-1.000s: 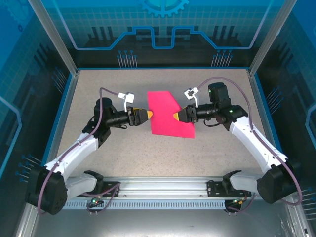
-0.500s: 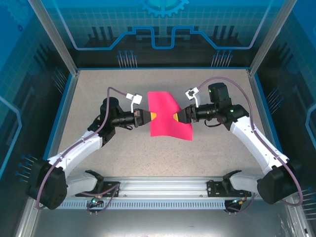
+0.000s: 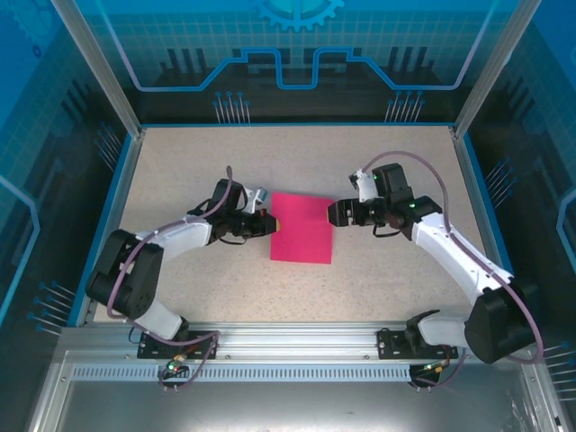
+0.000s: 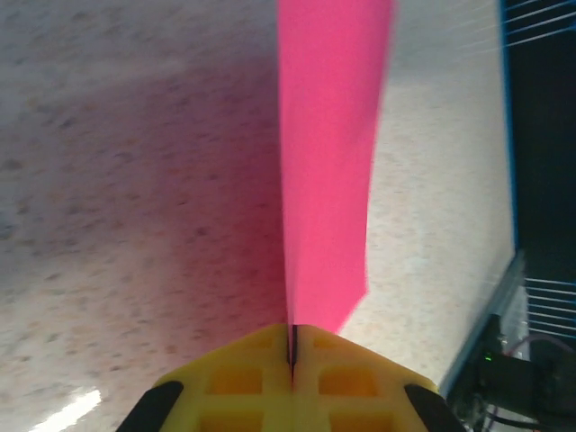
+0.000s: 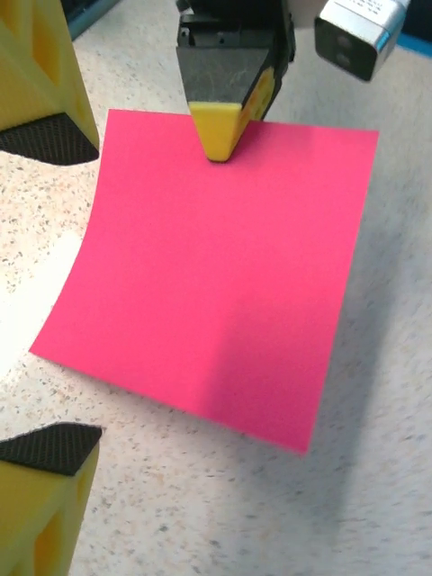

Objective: Fold a paper plane with a square sheet of paper (fold left side to right side)
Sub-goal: Place a square sheet of paper at the center of the table, then first fold in half a square sheet of paper at the center of the table.

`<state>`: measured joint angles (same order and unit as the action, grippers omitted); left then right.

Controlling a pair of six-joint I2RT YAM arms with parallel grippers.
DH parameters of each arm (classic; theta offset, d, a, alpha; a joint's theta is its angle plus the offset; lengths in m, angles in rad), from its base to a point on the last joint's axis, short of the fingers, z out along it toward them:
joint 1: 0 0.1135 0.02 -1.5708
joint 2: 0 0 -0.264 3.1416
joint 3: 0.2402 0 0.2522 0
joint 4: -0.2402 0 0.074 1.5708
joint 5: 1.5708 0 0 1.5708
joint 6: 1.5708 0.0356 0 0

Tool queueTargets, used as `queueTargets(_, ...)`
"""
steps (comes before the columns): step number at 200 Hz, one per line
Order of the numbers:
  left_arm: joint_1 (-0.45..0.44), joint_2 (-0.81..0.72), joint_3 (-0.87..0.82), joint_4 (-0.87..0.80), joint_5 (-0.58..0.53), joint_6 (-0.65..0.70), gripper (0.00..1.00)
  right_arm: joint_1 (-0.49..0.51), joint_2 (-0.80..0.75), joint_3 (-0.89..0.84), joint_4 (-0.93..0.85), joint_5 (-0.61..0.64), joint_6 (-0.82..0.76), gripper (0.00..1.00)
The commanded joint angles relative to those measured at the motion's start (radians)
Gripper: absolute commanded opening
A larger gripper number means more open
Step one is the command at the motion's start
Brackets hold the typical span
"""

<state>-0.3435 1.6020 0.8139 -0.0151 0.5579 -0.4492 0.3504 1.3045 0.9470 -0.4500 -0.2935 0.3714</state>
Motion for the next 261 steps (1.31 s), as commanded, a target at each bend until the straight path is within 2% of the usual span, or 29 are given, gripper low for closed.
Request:
queueTargets(1,0.014,0.055,0.067,-0.119,-0.077,0.081,0.0,0.014,0.073,-0.046,0.15,-0.009,0.108,0.52)
queueTargets(14,0.014,0.095,0.103,-0.186,-0.095,0.119,0.0,0.04,0.132,-0.046,0.178,-0.01,0.12,0.41)
queueTargets(32,0.014,0.123,0.131,-0.227,-0.104,0.147,0.0,0.075,0.22,-0.04,0.212,0.011,0.137,0.32)
queueTargets(67,0.014,0.131,0.146,-0.242,-0.101,0.153,0.0,0.097,0.363,-0.032,0.258,0.03,0.171,0.24)
queueTargets(109,0.013,0.119,0.159,-0.249,-0.071,0.144,0.06,0.119,0.469,-0.004,0.201,0.066,0.157,0.23)
queueTargets(151,0.003,0.083,0.148,-0.129,0.058,0.063,0.27,0.13,0.5,-0.007,0.166,0.095,0.147,0.22)
queueTargets(182,-0.035,0.09,0.159,-0.022,0.121,-0.018,0.41,0.131,0.509,-0.011,0.157,0.1,0.144,0.21)
queueTargets(234,-0.114,0.197,0.222,0.037,0.132,-0.062,0.5,0.132,0.495,-0.022,0.158,0.1,0.137,0.21)
queueTargets(261,-0.139,0.245,0.25,0.035,0.128,-0.06,0.54,0.115,0.431,-0.047,0.187,0.086,0.138,0.22)
